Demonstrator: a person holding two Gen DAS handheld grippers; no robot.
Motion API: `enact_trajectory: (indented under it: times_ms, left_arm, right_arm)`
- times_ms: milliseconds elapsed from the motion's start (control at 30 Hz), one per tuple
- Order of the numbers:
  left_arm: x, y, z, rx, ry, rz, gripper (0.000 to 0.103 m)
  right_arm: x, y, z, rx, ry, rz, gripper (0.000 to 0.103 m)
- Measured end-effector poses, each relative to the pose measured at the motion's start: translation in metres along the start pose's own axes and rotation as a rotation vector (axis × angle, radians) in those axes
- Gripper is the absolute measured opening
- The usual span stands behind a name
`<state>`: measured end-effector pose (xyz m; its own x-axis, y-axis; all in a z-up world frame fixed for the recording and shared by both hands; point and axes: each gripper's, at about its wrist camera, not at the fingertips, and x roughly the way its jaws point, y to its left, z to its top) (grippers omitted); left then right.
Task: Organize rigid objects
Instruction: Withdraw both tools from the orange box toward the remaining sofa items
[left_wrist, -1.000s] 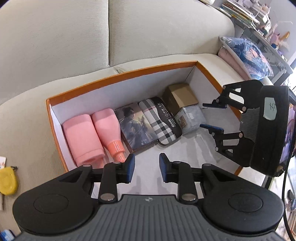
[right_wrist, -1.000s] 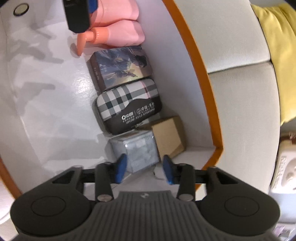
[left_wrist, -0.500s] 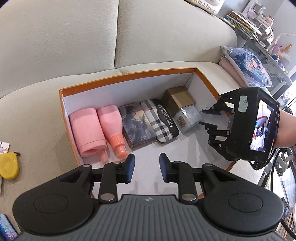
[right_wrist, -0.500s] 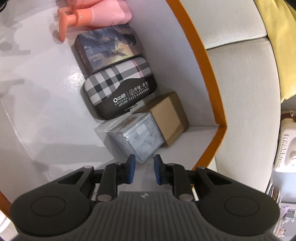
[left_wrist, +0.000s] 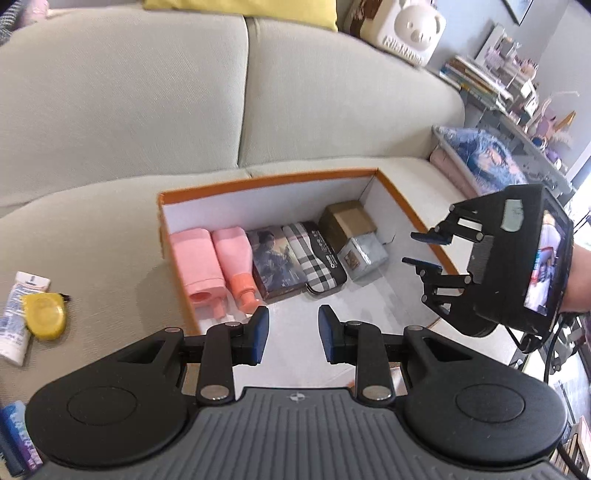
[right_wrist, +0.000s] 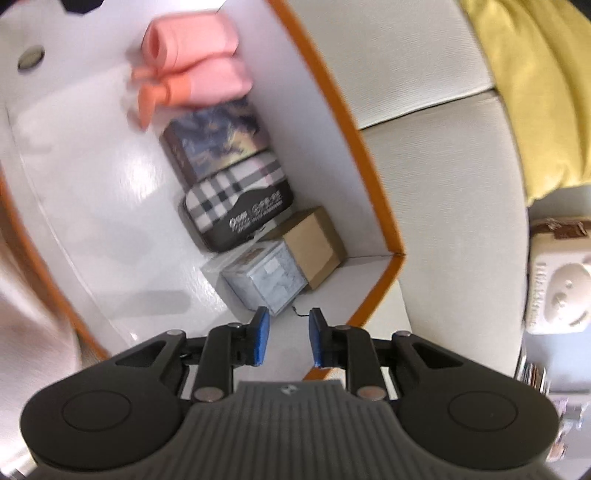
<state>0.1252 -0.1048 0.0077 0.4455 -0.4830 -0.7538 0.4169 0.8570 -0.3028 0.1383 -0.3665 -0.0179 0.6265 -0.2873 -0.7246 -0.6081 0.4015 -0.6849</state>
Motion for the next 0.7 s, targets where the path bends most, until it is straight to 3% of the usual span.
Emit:
enact_trajectory:
  times_ms: [333, 533, 700]
  left_arm:
    - [-0.056, 0.015, -0.022, -0.026, -0.107, 0.066, 0.035]
    - [-0.084, 0.040, -0.043, -0.096, -0.149, 0.096, 0.035]
    - [-0.102, 0.066, -0.062, -0.160, -0.192, 0.166, 0.038]
  right_arm:
    - [-0.068, 0.010, 0.027, 0.358, -0.149, 0.072, 0.023]
    - [-0.122, 0.020, 0.044, 0.563, -0.240, 0.160, 0.028]
    - [-0.133, 0.038, 0.068, 0.695, -0.303, 0.270, 0.028]
